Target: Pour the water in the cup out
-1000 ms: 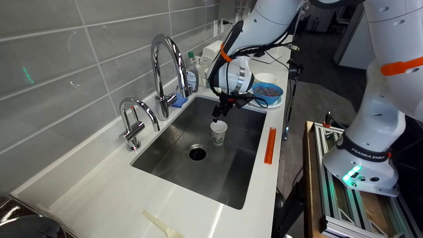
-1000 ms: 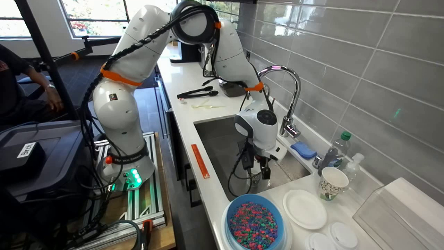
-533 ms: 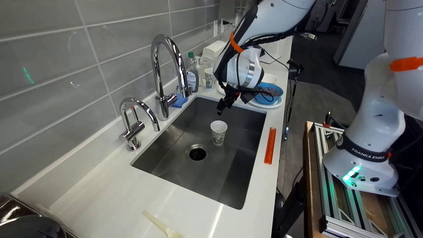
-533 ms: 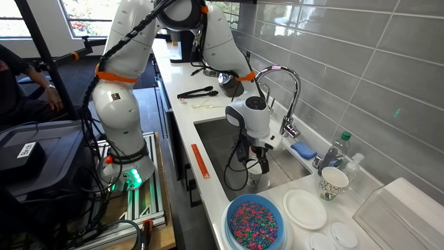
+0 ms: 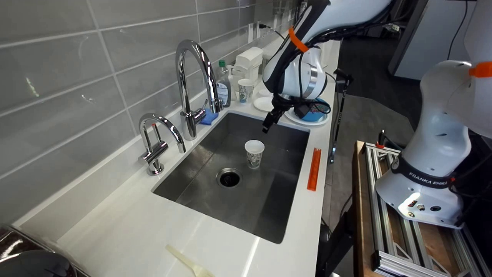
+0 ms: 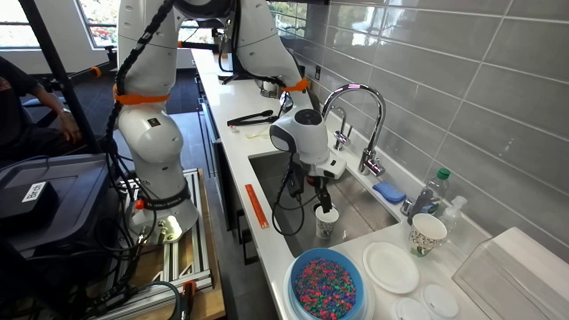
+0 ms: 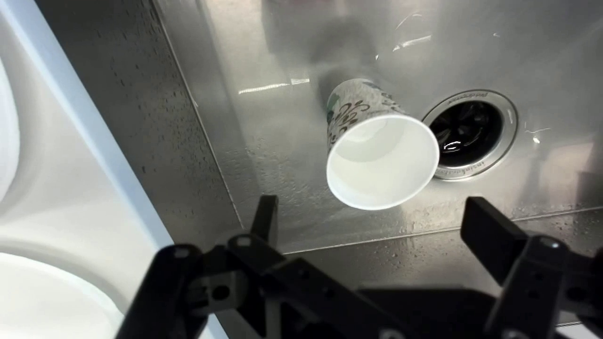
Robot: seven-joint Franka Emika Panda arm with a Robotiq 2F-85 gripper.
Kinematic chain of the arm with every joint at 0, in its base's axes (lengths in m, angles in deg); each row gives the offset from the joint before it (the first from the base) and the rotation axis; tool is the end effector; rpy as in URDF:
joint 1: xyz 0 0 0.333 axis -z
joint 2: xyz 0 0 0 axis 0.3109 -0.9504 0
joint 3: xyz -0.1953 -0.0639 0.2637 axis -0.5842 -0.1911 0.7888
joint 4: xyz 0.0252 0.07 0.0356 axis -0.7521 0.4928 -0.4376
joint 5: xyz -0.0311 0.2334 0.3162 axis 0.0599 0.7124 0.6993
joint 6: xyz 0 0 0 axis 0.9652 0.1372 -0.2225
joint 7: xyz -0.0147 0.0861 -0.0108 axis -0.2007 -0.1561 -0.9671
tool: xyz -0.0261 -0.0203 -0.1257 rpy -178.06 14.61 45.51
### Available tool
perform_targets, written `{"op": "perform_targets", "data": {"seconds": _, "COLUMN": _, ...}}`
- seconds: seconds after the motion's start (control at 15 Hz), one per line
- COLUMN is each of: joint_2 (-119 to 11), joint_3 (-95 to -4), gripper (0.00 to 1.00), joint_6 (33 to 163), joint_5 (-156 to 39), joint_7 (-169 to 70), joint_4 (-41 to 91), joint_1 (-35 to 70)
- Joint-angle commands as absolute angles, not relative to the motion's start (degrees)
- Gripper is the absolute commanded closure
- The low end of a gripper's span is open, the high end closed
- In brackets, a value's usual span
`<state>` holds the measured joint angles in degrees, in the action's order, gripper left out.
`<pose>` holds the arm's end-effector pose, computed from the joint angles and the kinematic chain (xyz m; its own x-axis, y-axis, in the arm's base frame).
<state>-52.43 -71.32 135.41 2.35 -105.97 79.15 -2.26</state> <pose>0.4411 -0.1126 0.1944 0.9502 -0.1492 0.2735 -0.1475 -0.9887 -0.0269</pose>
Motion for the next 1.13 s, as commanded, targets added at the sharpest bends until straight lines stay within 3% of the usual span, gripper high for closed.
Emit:
{"op": "perform_targets", "data": {"seconds": 0.0, "joint_2": -46.6, "joint_3": -74.0, "gripper": 0.0, "joint_6": 137.5, "joint_5": -2.2, "joint_7": -102.8, "joint_4": 84.9, "joint_1": -5.8}}
{"op": "perform_targets", "data": {"seconds": 1.07, "joint_2": -44.4, "joint_3": -75.2, "gripper": 0.0, "joint_6": 137.3, "joint_5": -7.9, "joint_7": -99.4, "joint_4": 85.7, "joint_1": -8.7}}
